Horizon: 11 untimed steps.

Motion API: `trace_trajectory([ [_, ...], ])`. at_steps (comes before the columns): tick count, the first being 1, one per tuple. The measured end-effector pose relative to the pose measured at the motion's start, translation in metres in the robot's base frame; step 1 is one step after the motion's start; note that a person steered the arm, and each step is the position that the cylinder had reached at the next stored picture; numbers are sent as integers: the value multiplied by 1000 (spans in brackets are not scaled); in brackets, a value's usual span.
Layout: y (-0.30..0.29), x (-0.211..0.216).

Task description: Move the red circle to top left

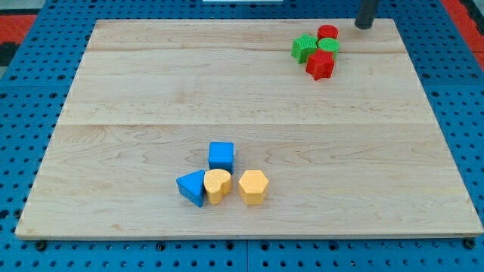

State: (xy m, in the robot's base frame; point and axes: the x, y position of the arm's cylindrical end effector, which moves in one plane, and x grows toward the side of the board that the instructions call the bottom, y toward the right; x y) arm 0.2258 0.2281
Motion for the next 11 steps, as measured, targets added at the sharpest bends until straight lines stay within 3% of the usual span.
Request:
trace_trajectory([
  [2, -161, 25],
  [3, -160, 16],
  [4, -151, -20],
  [6, -313, 2],
  [7, -261, 8],
  [8, -306, 38],
  [9, -372, 39],
  [11, -397, 37],
])
